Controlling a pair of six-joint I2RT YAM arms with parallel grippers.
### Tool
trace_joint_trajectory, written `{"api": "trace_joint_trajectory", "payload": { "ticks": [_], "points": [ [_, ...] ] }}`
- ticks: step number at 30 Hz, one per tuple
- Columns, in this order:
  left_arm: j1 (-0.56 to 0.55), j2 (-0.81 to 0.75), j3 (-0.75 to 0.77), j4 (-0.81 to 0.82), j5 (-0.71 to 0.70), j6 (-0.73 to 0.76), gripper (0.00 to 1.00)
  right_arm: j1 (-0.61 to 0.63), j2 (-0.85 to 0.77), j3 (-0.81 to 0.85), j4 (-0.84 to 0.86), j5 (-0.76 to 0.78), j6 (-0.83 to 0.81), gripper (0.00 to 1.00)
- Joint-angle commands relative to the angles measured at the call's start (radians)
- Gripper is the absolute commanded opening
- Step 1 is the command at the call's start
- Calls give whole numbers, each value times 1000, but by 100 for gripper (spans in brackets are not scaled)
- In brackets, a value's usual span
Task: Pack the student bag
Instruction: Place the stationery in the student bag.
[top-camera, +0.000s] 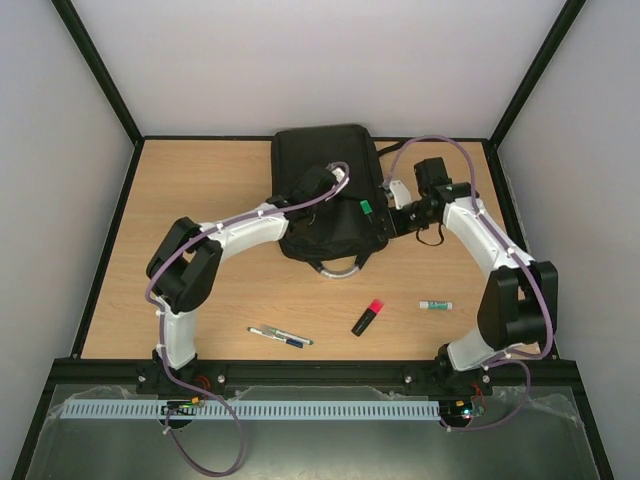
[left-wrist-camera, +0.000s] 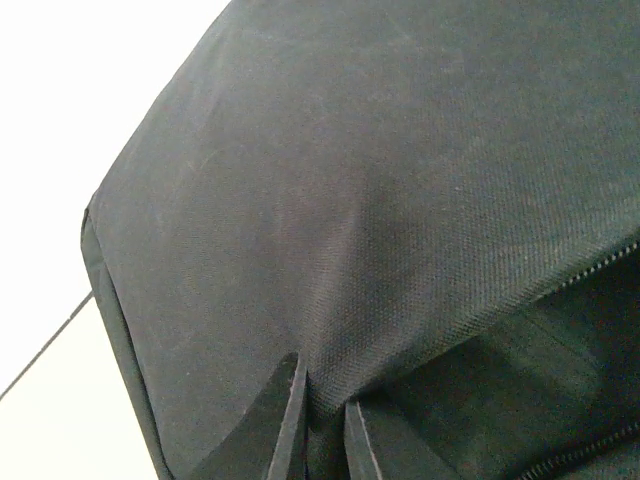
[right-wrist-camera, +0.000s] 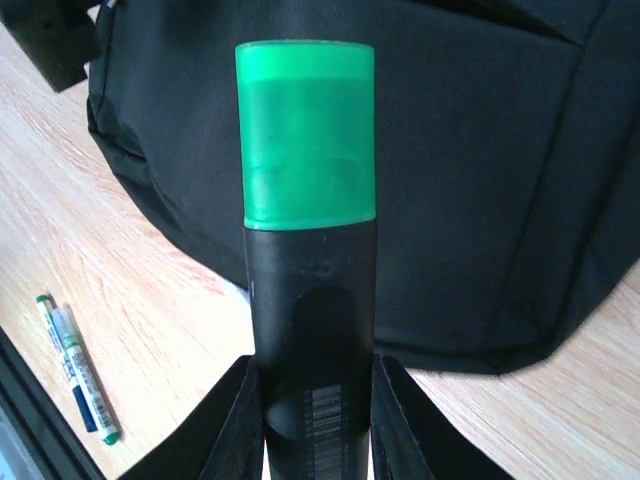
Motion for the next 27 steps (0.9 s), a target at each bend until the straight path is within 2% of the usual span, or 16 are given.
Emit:
{"api": "trace_joint_trajectory", "payload": {
  "ticks": [1, 7, 13, 19, 27],
  "points": [
    [1, -88, 25, -6, 46, -150, 6, 28, 80, 102, -123, -55, 17, 11],
    [3, -87, 87, -95, 116, -279, 6, 90, 203, 111, -130, -60, 39, 11],
    [2, -98, 81, -125, 183, -367, 7, 96, 289, 129, -143, -15, 60, 11],
    [-7, -92, 58, -137, 176, -366, 8, 96, 313, 188, -94, -14, 127, 11],
    [-11, -114, 20, -110, 220, -371, 9, 102, 418, 366, -73, 38, 219, 11]
  ]
}}
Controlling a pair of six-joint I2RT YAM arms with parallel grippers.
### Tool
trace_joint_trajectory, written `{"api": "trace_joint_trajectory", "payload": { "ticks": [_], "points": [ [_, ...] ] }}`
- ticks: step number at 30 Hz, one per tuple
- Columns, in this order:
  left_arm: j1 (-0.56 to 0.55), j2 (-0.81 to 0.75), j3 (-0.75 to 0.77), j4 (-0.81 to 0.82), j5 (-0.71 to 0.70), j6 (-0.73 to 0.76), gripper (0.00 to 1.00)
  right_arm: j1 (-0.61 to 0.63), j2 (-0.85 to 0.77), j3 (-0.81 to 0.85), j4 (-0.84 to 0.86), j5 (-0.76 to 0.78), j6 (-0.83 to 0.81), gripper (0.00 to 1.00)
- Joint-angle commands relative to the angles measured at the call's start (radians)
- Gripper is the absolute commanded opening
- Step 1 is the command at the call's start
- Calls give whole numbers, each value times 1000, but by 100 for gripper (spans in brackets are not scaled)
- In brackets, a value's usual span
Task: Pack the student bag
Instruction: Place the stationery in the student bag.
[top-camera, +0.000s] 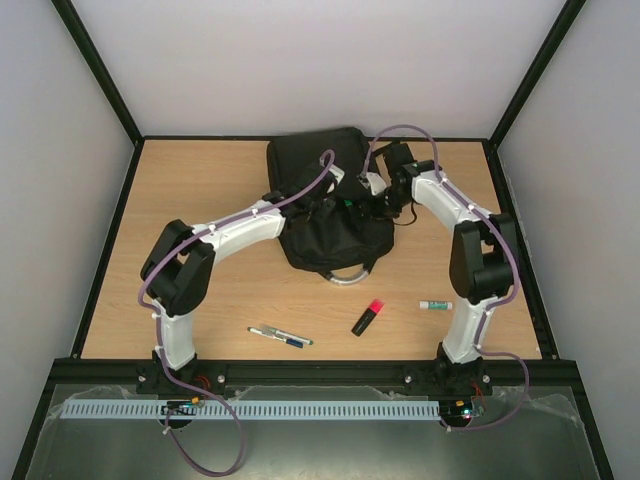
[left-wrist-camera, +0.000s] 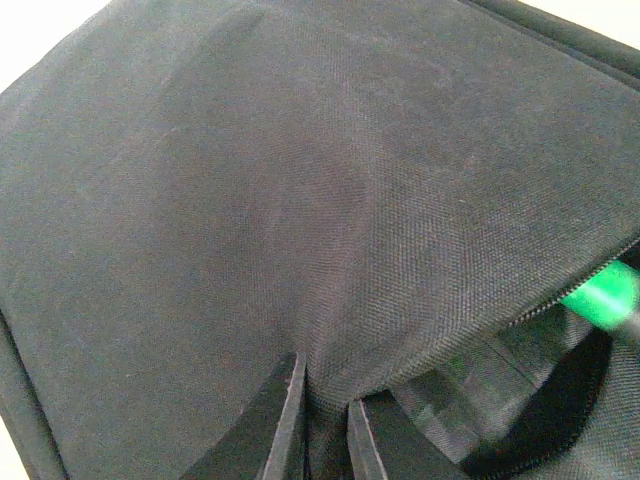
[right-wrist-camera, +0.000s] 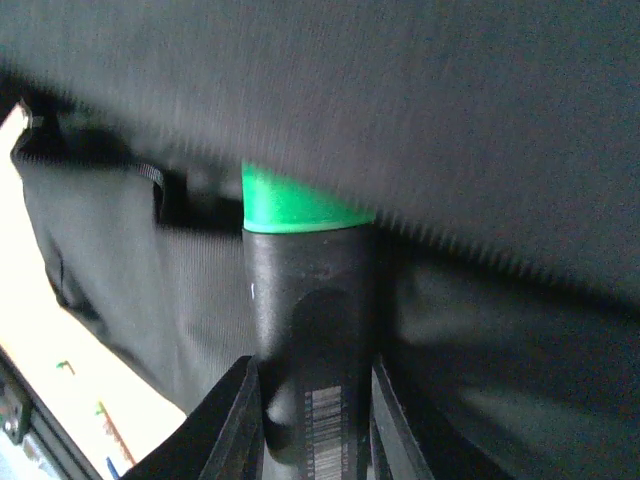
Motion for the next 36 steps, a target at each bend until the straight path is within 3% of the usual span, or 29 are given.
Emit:
{"api": "trace_joint_trajectory", "payload": {
  "ticks": [1, 7, 11, 13, 18, 24, 29, 36],
  "points": [
    [-17, -76, -6, 31, 66, -32, 9, 10, 69, 92, -4, 40, 70, 12],
    [-18, -83, -14, 35, 72, -29, 9, 11, 77, 107, -2, 43, 58, 22],
    [-18, -81, -24, 31, 60, -16, 9, 11, 16, 72, -32, 33, 25, 46],
    [-17, -92, -34, 38, 60, -9, 9, 10, -30, 42, -48, 40, -2, 50],
    [-17, -92, -35, 35, 60, 11, 9, 10, -138, -16, -83, 76, -169, 52],
    [-14, -102, -61, 54, 105, 18, 9, 10, -302, -170, -4, 161, -544, 45],
    [-14, -107, -55, 45, 134, 13, 10, 11, -422, -287, 146, 178, -772, 60],
    [-11, -105, -49, 37, 194, 7, 11, 26, -377, -279, 261, 253, -813, 70]
  ]
}}
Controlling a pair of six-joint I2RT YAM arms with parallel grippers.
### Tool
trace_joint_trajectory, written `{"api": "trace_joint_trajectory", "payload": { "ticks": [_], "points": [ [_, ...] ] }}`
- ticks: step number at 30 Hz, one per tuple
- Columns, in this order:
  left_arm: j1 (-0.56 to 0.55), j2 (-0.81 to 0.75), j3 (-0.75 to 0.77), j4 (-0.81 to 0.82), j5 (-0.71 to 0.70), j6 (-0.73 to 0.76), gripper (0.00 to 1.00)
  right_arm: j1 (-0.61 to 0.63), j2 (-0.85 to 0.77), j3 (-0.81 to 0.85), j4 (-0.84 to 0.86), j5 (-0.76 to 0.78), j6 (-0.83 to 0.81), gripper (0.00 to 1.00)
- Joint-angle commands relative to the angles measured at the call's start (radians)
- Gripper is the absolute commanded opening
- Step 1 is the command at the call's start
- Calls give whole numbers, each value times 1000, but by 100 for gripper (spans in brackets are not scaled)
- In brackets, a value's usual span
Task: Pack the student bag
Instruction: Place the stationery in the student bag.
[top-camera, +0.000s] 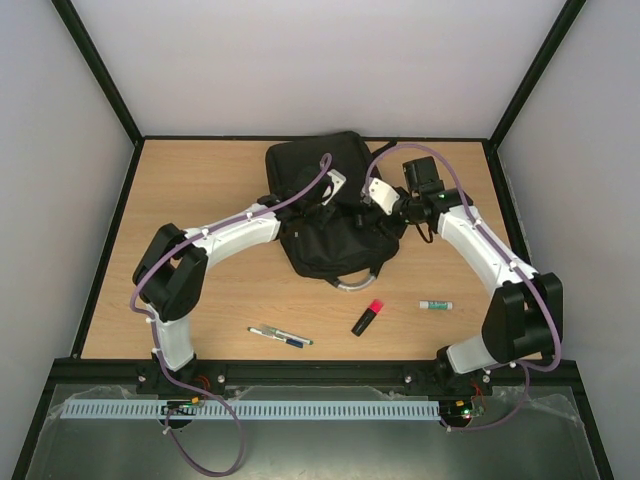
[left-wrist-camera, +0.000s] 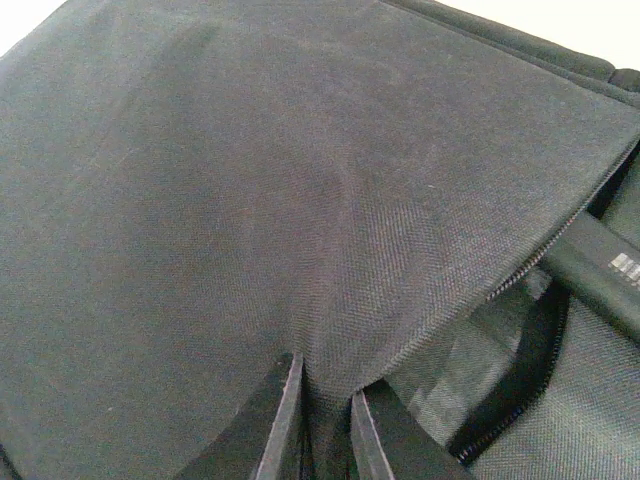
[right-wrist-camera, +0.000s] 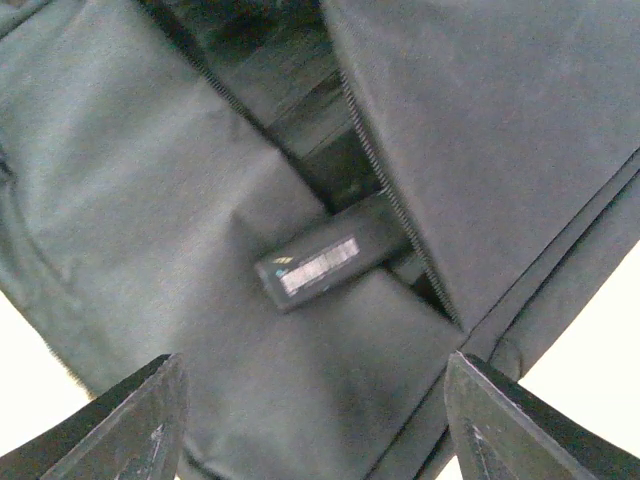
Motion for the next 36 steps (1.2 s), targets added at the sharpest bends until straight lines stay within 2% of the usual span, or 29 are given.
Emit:
{"api": "trace_joint_trajectory", "payload": {
  "ticks": [1, 8, 17, 22, 28, 36],
  "points": [
    [-7, -45, 13, 27, 96, -15, 11, 11, 41, 2, 93, 44, -81, 72],
    [-7, -48, 16, 22, 105, -17, 11, 28, 103, -32, 168, 80, -93, 74],
    [-7, -53, 19, 18, 109, -17, 12, 27, 219, 21, 317, 220, 21, 61],
    [-7, -54, 19, 18, 109, -16, 12, 26, 276, 73, 378, 272, 97, 58],
    [-7, -54, 17, 18, 105, -12, 12, 22, 243, 69, 209, 65, -54, 59],
    [-3, -59, 19, 18, 110, -13, 12, 21, 90, -56, 161, 13, -153, 71]
  ]
}}
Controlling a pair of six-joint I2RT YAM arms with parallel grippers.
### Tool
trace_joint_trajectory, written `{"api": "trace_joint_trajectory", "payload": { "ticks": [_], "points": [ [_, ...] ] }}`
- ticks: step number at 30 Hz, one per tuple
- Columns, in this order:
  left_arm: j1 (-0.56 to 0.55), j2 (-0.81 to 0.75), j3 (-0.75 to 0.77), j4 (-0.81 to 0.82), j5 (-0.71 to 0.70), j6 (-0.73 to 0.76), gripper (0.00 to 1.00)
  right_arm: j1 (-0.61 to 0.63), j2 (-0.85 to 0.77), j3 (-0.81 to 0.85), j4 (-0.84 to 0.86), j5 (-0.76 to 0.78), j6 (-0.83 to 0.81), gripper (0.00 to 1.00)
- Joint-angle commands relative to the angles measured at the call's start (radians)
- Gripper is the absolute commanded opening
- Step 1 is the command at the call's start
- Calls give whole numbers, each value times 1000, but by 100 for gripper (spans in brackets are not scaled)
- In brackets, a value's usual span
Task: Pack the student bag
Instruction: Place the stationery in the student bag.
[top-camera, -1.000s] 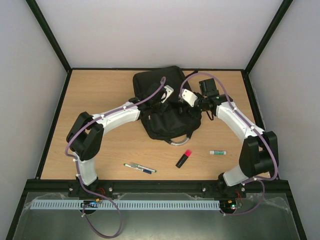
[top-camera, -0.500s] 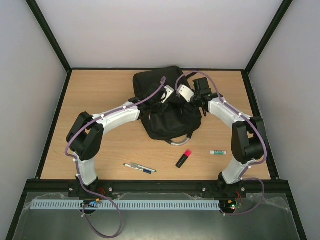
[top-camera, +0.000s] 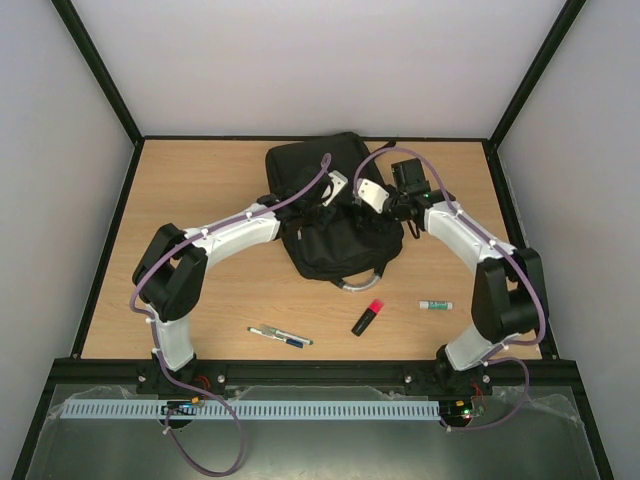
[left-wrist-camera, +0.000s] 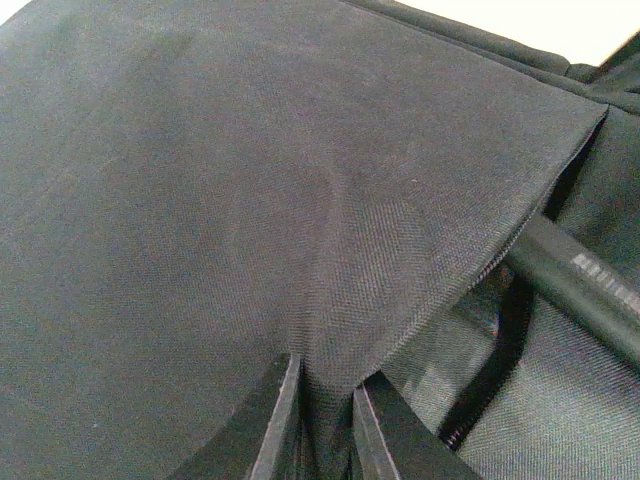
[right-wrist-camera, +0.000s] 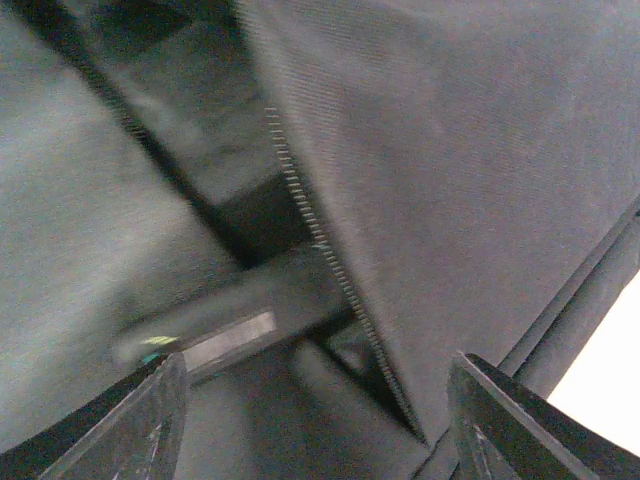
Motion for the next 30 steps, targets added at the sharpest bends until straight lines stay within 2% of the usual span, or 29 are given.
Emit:
{"api": "trace_joint_trajectory", "payload": {
  "ticks": [1, 8, 13, 26, 30],
  "points": [
    [-3, -58, 20, 22, 37, -13, 12, 2, -75, -44, -82, -65, -62, 71],
    [3, -49, 21, 20, 47, -16, 13, 2, -70, -46, -156, -89, -107, 71],
    [5, -46, 20, 22, 52, -17, 13, 1, -20, -44, -97, -17, -87, 68],
    [7, -44, 20, 20, 59, -19, 13, 1, 140, 78, 211, 171, 198, 54],
    [7, -46, 21, 20, 63, -20, 13, 1, 177, 128, 245, 236, 315, 52]
  ]
}}
